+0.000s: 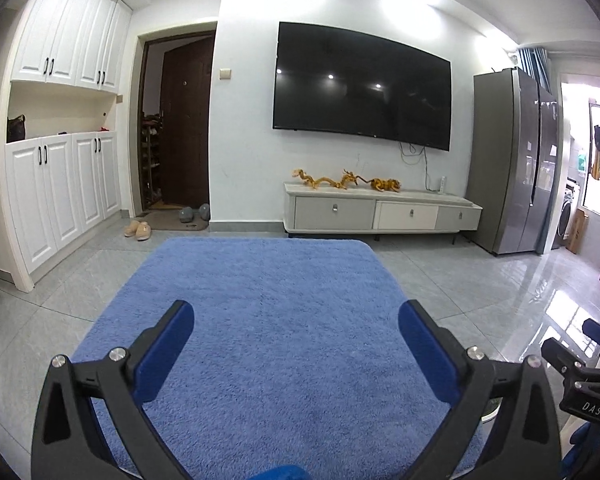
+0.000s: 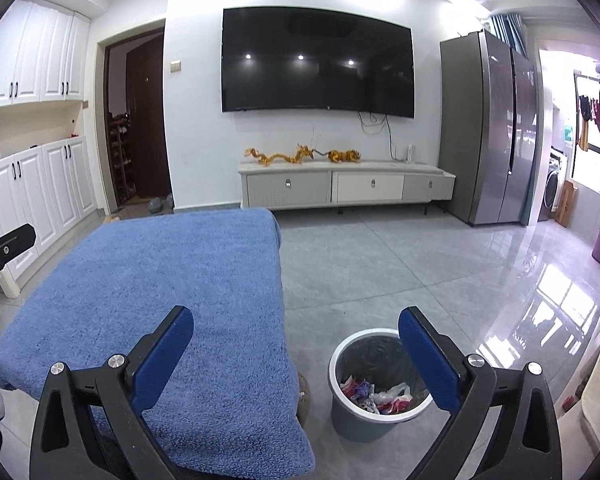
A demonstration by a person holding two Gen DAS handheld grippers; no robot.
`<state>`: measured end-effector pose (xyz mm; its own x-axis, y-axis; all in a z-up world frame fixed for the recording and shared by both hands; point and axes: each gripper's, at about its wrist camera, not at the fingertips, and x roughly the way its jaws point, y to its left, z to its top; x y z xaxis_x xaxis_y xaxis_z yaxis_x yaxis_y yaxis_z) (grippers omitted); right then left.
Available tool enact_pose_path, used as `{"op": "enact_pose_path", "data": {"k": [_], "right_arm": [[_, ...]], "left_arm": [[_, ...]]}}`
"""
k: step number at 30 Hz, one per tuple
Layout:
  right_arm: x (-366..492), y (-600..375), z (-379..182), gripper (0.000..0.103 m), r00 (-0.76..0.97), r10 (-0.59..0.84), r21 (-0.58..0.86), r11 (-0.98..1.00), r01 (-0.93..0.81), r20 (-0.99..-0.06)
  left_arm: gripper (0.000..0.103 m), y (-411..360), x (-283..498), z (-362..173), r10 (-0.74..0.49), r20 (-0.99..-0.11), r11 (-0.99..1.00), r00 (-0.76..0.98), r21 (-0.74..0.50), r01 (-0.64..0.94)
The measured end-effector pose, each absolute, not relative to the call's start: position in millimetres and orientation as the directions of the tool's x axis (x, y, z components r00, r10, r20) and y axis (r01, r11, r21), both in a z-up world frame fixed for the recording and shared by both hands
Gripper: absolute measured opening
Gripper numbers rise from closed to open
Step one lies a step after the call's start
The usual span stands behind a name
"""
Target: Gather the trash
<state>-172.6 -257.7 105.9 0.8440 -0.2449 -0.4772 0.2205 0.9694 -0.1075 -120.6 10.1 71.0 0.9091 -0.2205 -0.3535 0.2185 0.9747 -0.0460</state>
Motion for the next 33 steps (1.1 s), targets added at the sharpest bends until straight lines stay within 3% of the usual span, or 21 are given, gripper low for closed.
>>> {"op": "enact_pose_path", "data": {"k": [17, 33], "right_arm": [[-196.4, -245.2, 119.2, 0.103, 0.872, -0.249, -0.139, 0.968, 0.209, -0.421], [-191.5, -253.3, 107.2, 0.103, 0.838, -0.287, -0.169, 0.957, 0.234, -0.464]], "left_arm": [[0.103, -3.7, -157.2, 83.2, -0.262, -0.342, 0.964, 0.902, -0.040, 0.265], [0.103, -27.8, -150.1, 68.6, -0.285, -0.400, 0.953, 0.871, -0.017, 0.303]]}}
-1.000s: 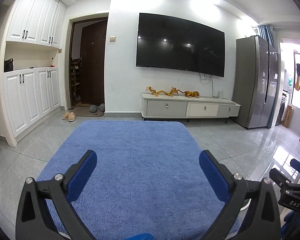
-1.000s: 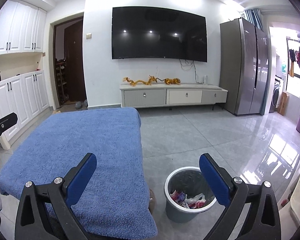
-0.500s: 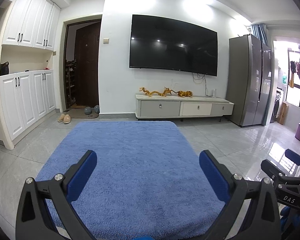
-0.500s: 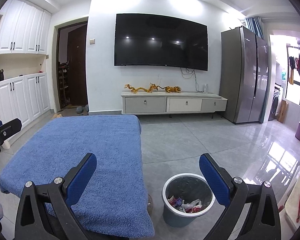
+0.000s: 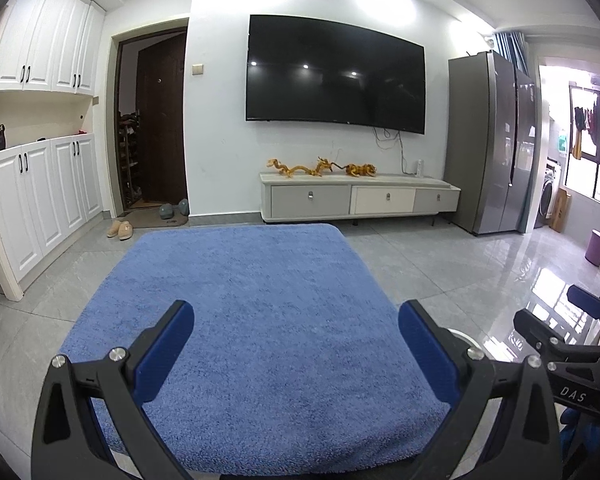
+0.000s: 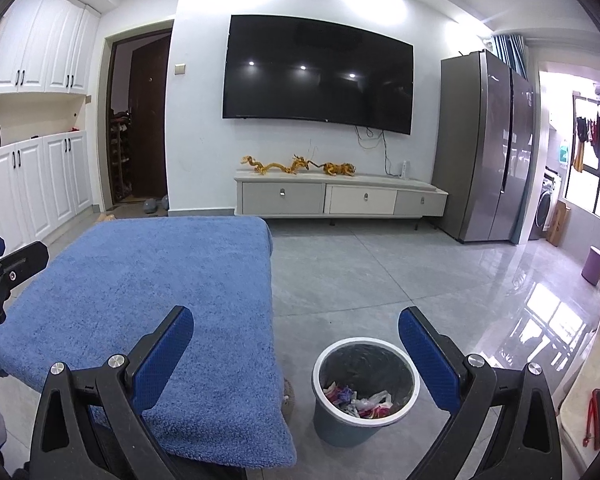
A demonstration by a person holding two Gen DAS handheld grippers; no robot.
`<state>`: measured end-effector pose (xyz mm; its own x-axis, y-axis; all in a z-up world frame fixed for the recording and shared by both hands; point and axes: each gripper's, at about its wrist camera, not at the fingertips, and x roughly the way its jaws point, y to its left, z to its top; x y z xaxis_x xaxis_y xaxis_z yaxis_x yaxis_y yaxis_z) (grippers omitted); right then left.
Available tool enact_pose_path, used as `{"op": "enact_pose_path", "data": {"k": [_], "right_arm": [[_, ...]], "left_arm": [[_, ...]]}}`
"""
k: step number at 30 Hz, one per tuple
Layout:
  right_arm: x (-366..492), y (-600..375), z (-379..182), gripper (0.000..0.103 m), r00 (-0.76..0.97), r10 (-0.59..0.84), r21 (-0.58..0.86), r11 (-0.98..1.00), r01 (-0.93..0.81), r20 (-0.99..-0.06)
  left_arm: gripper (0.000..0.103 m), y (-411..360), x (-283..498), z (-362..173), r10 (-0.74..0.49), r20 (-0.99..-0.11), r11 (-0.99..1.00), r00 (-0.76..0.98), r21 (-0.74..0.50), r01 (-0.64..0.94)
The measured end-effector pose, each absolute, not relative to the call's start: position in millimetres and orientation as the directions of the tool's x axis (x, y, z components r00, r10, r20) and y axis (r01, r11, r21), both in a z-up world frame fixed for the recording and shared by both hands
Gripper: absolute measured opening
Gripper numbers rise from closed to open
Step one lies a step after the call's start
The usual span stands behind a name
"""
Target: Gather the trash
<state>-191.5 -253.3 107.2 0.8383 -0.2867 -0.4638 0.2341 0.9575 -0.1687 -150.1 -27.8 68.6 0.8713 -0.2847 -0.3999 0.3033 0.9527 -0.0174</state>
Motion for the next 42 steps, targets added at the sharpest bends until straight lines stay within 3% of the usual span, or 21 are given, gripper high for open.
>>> {"op": "enact_pose_path", "data": {"k": [19, 42], "right_arm": [[-182.5, -269.2, 92.5, 0.103, 0.790, -0.292, -0.155, 0.956, 0.247, -0.540], [-184.4, -268.3, 98.3, 0.103, 0.785, -0.294, -0.159, 0.956, 0.248, -0.545]], "left_arm": [[0.103, -39.2, -133.0, 46.9, -0.296, -0.471, 0.947, 0.831, -0.029, 0.320], [0.103, -38.8, -126.9, 43.6, -0.306, -0.484, 0.944, 0.820, -0.039, 0.329]]}}
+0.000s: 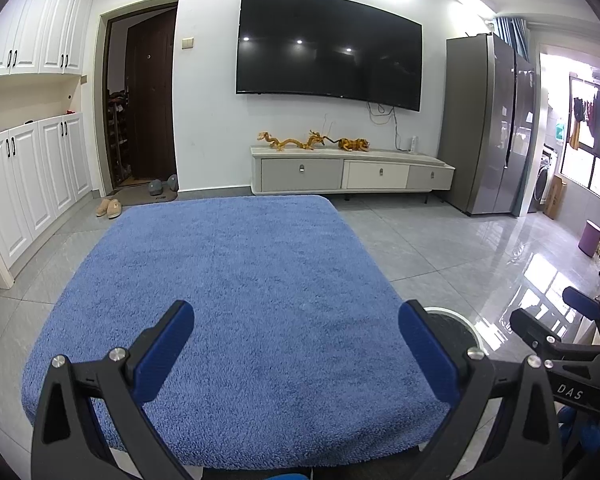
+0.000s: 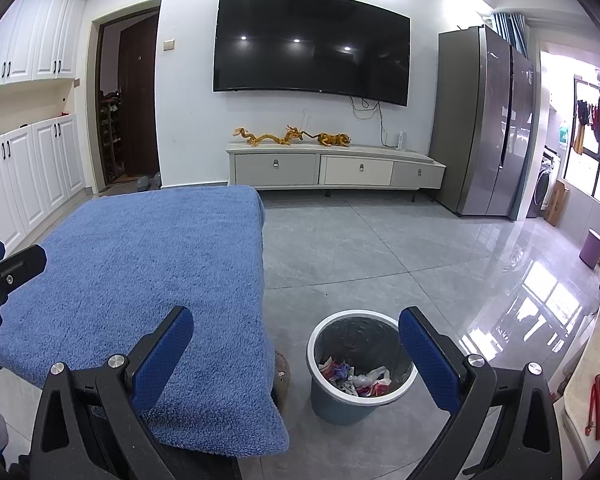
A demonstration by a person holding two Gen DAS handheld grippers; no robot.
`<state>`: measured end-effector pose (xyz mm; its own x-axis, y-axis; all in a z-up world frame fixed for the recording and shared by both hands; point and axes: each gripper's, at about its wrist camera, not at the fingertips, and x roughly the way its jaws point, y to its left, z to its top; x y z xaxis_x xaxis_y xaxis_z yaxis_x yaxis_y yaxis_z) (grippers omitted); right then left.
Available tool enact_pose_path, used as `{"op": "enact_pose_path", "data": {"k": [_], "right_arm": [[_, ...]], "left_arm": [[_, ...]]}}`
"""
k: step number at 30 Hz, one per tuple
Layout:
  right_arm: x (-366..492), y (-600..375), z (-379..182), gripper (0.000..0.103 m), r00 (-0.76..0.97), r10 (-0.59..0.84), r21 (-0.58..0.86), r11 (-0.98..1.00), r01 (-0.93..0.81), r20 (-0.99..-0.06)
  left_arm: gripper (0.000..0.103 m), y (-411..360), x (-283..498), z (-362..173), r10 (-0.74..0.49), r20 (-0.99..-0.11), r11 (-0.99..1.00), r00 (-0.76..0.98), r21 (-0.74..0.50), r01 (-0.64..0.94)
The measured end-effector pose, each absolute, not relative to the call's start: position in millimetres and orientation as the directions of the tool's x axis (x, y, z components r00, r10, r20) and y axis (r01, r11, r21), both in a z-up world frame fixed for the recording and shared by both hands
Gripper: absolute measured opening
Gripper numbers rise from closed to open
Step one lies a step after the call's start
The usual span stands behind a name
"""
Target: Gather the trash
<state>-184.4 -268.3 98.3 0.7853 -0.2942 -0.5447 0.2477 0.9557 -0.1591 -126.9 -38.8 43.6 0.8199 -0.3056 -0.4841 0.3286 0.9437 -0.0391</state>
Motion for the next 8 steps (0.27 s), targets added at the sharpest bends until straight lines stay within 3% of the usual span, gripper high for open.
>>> {"op": "enact_pose_path", "data": {"k": [8], "right_arm": [[-184.6, -268.7, 100.2, 0.103, 0.784, -0.298, -0.169, 0.955, 0.245, -0.545]], "left_arm": [[0.103, -38.5, -126.8, 44.3, -0.307, -0.485, 0.943, 0.819, -0.041, 0.329]]}}
